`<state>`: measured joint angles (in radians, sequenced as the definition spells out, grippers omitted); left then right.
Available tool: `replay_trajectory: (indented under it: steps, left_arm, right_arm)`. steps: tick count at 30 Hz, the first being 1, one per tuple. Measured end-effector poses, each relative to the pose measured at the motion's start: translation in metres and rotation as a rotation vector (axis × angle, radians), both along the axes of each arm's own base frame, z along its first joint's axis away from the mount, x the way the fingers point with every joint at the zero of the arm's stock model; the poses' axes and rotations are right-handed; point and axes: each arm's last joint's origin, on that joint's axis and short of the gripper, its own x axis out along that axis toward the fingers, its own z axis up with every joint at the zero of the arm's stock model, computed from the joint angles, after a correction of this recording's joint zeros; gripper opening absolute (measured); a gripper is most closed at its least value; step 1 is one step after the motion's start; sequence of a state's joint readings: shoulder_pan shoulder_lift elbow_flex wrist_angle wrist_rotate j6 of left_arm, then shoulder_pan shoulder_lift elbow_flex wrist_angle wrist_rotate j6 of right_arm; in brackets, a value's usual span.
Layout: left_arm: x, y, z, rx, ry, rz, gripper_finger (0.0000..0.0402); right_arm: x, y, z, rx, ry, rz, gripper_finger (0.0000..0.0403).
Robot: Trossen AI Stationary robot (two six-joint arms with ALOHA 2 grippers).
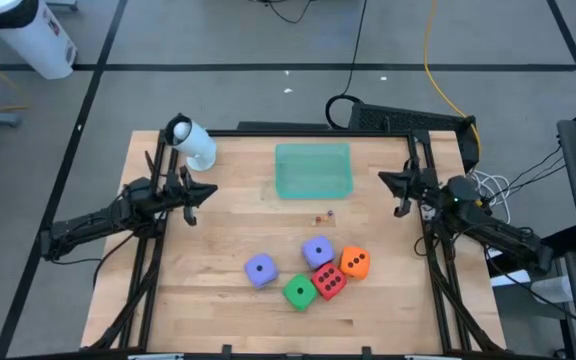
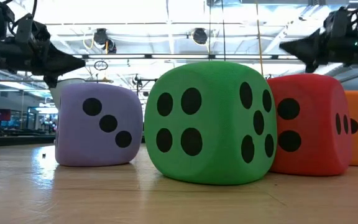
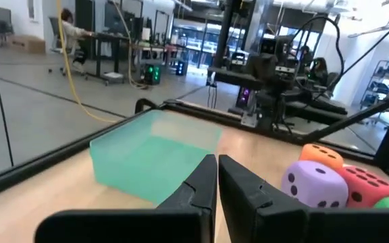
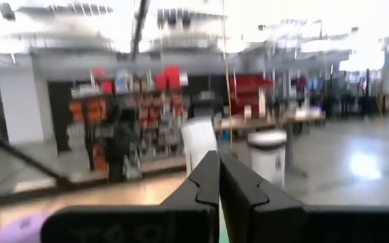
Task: Pick & Place Dice
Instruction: Put the big orange dice into the transparent blue bin
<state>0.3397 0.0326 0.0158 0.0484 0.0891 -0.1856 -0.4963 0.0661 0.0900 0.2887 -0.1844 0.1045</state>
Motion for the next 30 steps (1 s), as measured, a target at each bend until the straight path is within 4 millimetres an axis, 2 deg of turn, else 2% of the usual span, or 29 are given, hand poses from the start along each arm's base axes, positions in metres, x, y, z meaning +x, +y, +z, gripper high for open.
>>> replay_trajectory:
  steps: [1, 5, 8, 10, 14, 19, 25, 30]
  left_arm:
    - [0.0, 0.0, -0.001, -0.002, 0.006, 0.0, 0.0026]
    - [0.0, 0.0, -0.001, -0.004, 0.01, 0.0, 0.0026]
    - [0.0, 0.0, -0.001, -0.003, 0.006, 0.008, 0.0026]
    - [0.0, 0.001, -0.001, -0.003, 0.006, 0.031, 0.0026]
    - [0.0, 0.002, -0.001, -0.006, 0.011, 0.057, 0.0026]
    - [0.0, 0.002, -0.002, -0.01, 0.021, 0.056, 0.0026]
    - [0.0, 0.002, -0.002, -0.01, 0.021, 0.056, 0.0026]
    - [0.0, 0.002, -0.003, -0.014, 0.028, 0.054, 0.0026]
  right_arm:
    - [0.001, 0.0, 0.003, 0.012, 0.045, 0.008, 0.0]
    - [0.005, 0.004, 0.046, -0.015, 0.084, 0.051, 0.0004]
    - [0.015, 0.004, 0.066, 0.033, 0.21, 0.082, 0.0014]
    - [0.022, 0.003, 0.088, 0.058, 0.267, 0.065, 0.0025]
    - [0.038, 0.005, 0.12, 0.092, 0.502, 0.057, 0.0055]
    - [0.061, 0.015, 0.154, 0.099, 0.748, 0.086, 0.0115]
    - [0.092, 0.035, 0.169, 0.096, 1.005, 0.167, 0.0211]
    - [0.109, 0.053, 0.17, 0.105, 1.094, 0.235, 0.0272]
